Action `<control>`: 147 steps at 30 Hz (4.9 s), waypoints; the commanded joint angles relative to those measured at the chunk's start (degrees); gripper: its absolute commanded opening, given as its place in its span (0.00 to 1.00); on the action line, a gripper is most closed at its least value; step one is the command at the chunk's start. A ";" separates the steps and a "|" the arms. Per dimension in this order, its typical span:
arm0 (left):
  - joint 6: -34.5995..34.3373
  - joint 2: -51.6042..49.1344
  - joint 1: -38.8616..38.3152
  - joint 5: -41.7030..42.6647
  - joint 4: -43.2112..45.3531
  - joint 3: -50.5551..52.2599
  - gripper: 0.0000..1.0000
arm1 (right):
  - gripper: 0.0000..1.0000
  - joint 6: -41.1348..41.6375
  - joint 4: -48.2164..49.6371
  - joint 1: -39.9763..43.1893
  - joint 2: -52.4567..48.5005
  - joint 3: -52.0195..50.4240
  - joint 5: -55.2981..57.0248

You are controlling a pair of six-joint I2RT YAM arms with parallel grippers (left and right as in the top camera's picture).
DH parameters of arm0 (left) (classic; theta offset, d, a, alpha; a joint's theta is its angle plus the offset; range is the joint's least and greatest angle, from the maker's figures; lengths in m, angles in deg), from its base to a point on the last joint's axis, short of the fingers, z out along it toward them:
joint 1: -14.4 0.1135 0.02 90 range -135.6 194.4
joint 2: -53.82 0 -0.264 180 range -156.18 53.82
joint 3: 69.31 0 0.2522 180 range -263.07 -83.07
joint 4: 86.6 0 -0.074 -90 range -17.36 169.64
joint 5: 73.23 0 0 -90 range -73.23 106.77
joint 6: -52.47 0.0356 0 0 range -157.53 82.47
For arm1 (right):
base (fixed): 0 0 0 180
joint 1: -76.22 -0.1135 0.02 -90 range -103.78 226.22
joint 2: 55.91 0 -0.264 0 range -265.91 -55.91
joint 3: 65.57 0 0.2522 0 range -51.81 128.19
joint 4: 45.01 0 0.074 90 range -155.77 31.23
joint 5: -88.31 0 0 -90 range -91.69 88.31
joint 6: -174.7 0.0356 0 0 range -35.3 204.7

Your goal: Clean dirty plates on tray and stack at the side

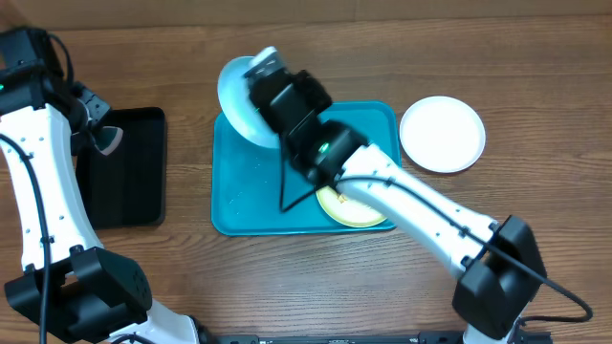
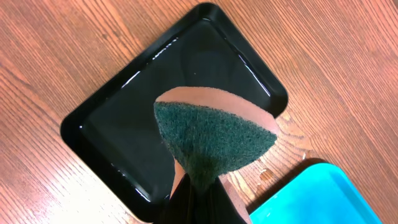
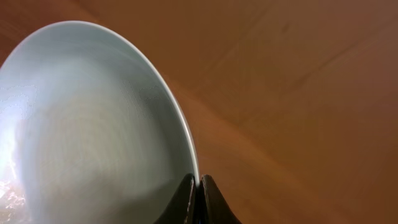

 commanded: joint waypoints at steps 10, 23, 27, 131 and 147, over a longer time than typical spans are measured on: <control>0.50 -0.09 0.28 2.05 0.11 0.35 0.04 | 0.04 -36.79 11.69 -9.70 1.62 1.53 25.81; 0.52 -0.09 0.28 2.14 0.15 0.59 0.04 | 0.04 -17.75 11.21 -6.56 1.60 1.49 28.74; 0.52 -0.09 0.28 2.14 0.15 0.59 0.04 | 0.04 9.84 -8.15 1.14 1.57 1.46 5.60; 9.88 -0.09 -0.22 12.96 3.41 0.59 0.04 | 0.22 35.21 -26.01 26.99 1.51 -25.53 -42.58; 10.19 -0.09 -9.05 14.10 3.82 0.59 0.04 | 0.04 36.30 -14.86 24.74 1.51 -28.98 -45.13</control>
